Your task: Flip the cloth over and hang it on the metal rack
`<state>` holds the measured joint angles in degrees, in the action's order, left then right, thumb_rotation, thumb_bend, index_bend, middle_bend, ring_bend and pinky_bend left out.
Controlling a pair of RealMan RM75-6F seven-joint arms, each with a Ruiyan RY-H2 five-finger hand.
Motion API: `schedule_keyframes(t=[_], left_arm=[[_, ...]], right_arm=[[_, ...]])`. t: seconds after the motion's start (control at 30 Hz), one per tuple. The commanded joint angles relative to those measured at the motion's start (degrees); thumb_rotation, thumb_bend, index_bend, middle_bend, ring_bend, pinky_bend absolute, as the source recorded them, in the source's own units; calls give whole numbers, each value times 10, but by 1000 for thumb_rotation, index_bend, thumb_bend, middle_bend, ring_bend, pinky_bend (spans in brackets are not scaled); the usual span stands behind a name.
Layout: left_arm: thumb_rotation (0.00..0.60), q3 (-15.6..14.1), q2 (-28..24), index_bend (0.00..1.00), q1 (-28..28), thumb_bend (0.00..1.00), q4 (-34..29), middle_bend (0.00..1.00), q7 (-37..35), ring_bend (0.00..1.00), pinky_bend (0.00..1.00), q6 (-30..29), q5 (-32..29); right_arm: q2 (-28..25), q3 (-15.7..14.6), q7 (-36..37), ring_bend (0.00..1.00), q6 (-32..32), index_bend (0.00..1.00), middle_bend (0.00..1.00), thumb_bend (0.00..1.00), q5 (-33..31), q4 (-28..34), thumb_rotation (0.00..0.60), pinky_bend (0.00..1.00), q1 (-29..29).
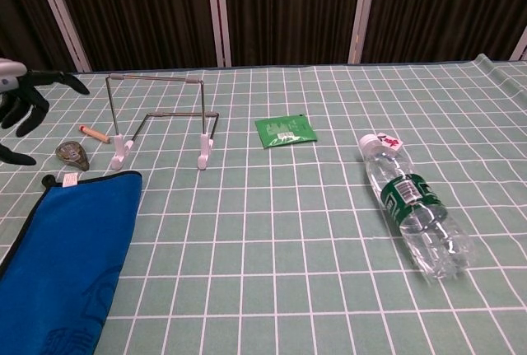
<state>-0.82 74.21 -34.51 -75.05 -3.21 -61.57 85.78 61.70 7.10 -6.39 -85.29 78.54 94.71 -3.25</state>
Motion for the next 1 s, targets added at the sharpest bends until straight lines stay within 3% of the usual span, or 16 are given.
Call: schedule_keyframes(t=[0.03,0.13,0.37,0.53,1.0], left_arm=[[600,19,22,293,-26,139,-29,964,63,949,1000,62,-46],[600,29,38,313,-43,147,-35,977,97,961,1000,100,-78],[600,51,74,343,-66,335,-24,980,160,964,1000,145,-148],[600,55,97,380,-74,343,-2,980,177,962,1000,159,-176],[600,50,147,414,-80,345,72,977,131,956,1000,171,-153]], right_arm=[[0,1,1,0,1,0,0,0,-1,-1,600,0,0],[0,1,2,0,3,0,0,0,-4,-3,600,0,-1],[2,3,1,0,9,0,0,0,-11,-7,600,0,-3],[3,4,1,0,13,0,0,0,-16,-11,600,0,-5],[5,5,-1,0,19,0,0,0,-22,-14,600,0,-6]])
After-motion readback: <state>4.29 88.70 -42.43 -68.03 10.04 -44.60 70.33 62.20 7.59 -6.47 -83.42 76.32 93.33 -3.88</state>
